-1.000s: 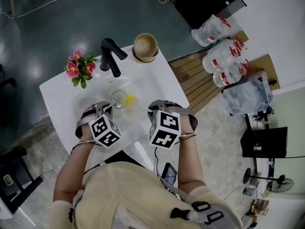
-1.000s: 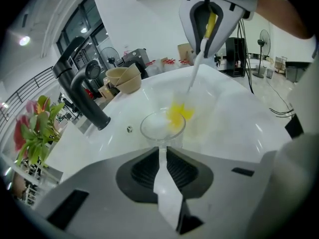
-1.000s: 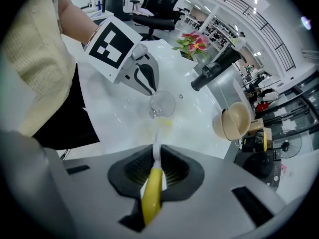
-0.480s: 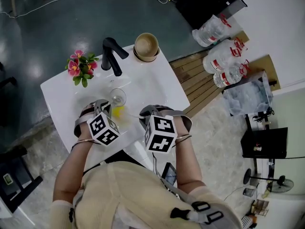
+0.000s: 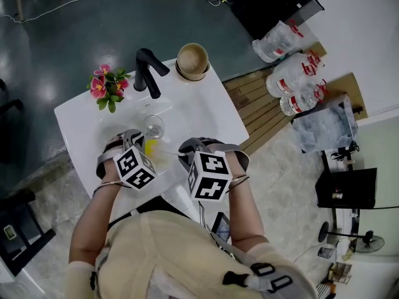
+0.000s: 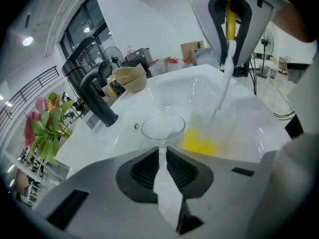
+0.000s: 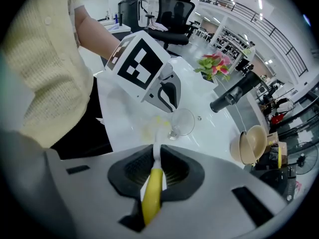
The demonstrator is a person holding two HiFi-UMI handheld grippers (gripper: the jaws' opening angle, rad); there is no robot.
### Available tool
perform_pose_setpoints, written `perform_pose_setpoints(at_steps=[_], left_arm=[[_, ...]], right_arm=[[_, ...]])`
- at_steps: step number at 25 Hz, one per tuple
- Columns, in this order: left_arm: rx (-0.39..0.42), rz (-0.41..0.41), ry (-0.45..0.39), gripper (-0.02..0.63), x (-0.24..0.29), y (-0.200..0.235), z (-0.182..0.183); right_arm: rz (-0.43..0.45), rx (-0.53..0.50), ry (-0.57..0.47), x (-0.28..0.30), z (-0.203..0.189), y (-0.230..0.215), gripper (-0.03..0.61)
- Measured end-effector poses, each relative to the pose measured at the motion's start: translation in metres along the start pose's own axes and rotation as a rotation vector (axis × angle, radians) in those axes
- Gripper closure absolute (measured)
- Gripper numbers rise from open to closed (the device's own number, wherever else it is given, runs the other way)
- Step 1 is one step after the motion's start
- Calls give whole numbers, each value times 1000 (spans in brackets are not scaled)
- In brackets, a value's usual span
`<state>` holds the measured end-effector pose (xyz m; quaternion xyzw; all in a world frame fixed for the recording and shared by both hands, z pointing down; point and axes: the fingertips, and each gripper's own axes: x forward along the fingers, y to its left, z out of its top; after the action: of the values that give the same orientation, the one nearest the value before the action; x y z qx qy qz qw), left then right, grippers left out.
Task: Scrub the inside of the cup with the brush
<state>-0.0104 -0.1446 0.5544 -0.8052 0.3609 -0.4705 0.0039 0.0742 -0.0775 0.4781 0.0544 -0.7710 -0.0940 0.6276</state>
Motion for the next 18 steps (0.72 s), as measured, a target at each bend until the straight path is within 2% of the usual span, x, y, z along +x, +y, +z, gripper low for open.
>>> perform_pose_setpoints(at_steps=[5,10,14,18], left_arm=[[8,6,-3,558,0,0,1],[9,7,3,558,-1,0,1],[10,13,6,558,0,1,-1],[20,16,6,558,0,2,-2]], right_arm=[[8,7,-92,-7,13,0,529],[39,21,-84,-8,7,3,529],[60,50,-38,-11,-10,2,529],[9,99,44,-14,-38,-9,529]])
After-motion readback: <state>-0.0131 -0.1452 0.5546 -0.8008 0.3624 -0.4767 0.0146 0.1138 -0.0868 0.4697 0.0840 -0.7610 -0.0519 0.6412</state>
